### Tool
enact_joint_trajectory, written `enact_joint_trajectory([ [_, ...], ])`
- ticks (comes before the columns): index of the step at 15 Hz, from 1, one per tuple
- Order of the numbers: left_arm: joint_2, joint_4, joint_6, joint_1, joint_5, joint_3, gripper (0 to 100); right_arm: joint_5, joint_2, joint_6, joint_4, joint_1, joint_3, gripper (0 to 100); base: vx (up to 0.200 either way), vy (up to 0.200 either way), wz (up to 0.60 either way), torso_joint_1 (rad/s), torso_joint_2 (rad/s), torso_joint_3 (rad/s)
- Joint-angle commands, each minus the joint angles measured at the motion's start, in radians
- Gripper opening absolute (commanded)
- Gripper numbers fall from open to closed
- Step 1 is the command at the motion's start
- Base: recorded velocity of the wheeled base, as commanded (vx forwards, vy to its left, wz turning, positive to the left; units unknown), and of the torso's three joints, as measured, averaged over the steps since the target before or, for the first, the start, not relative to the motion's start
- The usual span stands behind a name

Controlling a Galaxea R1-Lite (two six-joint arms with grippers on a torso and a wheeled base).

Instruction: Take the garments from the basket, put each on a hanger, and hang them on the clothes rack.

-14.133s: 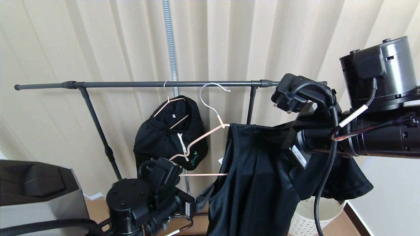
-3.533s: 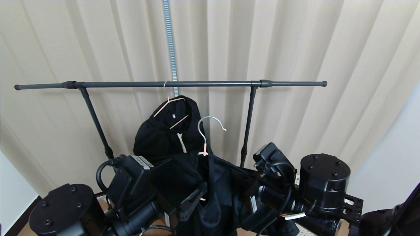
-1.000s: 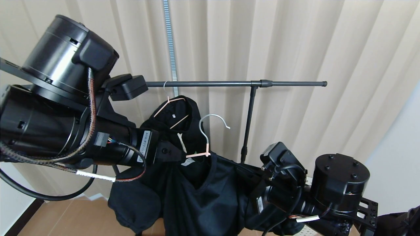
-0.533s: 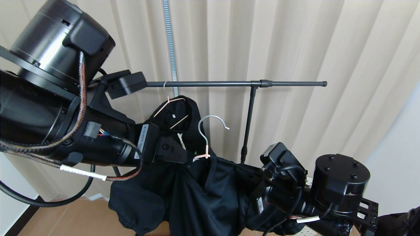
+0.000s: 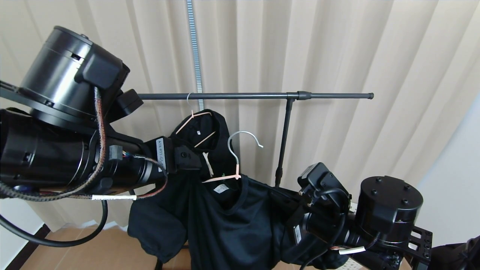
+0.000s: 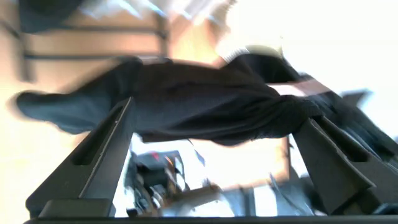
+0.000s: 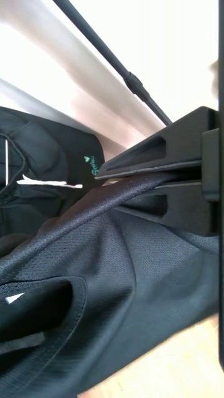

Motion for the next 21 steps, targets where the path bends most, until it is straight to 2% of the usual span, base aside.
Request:
enact_joint_trajectory([
  [1, -0.046, 0.001, 0.015, -0.026, 0.002, 0.029, 100, 0.000, 0.004, 0.000, -0.001, 0.001, 0.000, 0, 0.000, 0.000, 0.00, 0.000, 0.00, 0.000],
  [3, -0.047, 0.002, 0.020, -0.028, 0.002, 0.029, 100, 0.000, 0.004, 0.000, -0.001, 0.001, 0.000, 0, 0.000, 0.000, 0.00, 0.000, 0.00, 0.000],
  [4, -0.046, 0.005, 0.155, -0.025, 0.008, 0.035, 100, 0.000, 0.007, 0.000, -0.001, 0.001, 0.000, 0, 0.000, 0.000, 0.00, 0.000, 0.00, 0.000],
  [6, -0.015, 0.002, 0.098, -0.022, 0.011, -0.002, 100, 0.000, 0.004, 0.000, -0.001, -0.001, 0.000, 0, 0.000, 0.000, 0.00, 0.000, 0.00, 0.000],
  [7, 0.003, -0.003, 0.021, -0.022, 0.036, -0.019, 100, 0.000, 0.003, -0.008, -0.001, -0.001, 0.000, 0, 0.000, 0.000, 0.00, 0.000, 0.00, 0.000],
  [8, 0.005, -0.003, 0.011, -0.022, 0.060, -0.016, 100, 0.000, 0.004, -0.009, -0.001, -0.001, 0.000, 0, 0.000, 0.000, 0.00, 0.000, 0.00, 0.000],
  [10, -0.005, 0.002, 0.021, -0.023, 0.060, 0.003, 100, 0.000, 0.007, -0.009, -0.001, -0.001, 0.000, 0, 0.000, 0.000, 0.00, 0.000, 0.00, 0.000],
  [12, -0.051, 0.004, 0.109, -0.022, 0.056, 0.049, 100, 0.000, 0.003, -0.009, -0.001, -0.001, 0.000, 0, 0.000, 0.000, 0.00, 0.000, 0.00, 0.000],
  [14, -0.155, -0.016, 0.330, 0.067, 0.016, 0.170, 100, 0.002, -0.005, -0.009, -0.001, -0.009, 0.002, 0, 0.000, 0.000, 0.00, 0.000, 0.00, 0.000],
  [16, -0.248, -0.147, 0.514, 0.231, -0.171, 0.276, 100, 0.009, -0.007, -0.008, -0.001, -0.027, 0.003, 0, 0.000, 0.000, 0.00, 0.000, 0.00, 0.000],
  [17, -0.302, -0.294, 0.692, 0.414, -0.403, 0.385, 100, 0.014, -0.008, -0.006, -0.001, -0.044, 0.005, 0, 0.000, 0.000, 0.00, 0.000, 0.00, 0.000],
  [18, -0.307, -0.389, 0.805, 0.540, -0.550, 0.463, 100, 0.035, -0.010, -0.006, -0.002, -0.059, 0.006, 0, 0.000, 0.000, 0.00, 0.000, 0.00, 0.000],
  [20, -0.290, -0.498, 0.908, 0.652, -0.742, 0.561, 100, 0.111, -0.046, -0.005, -0.002, -0.099, 0.014, 0, 0.000, 0.000, 0.00, 0.000, 0.00, 0.000],
  [21, -0.267, -0.547, 0.911, 0.679, -0.866, 0.603, 100, 0.186, -0.074, -0.005, -0.001, -0.141, 0.025, 0, 0.000, 0.000, 0.00, 0.000, 0.00, 0.000],
])
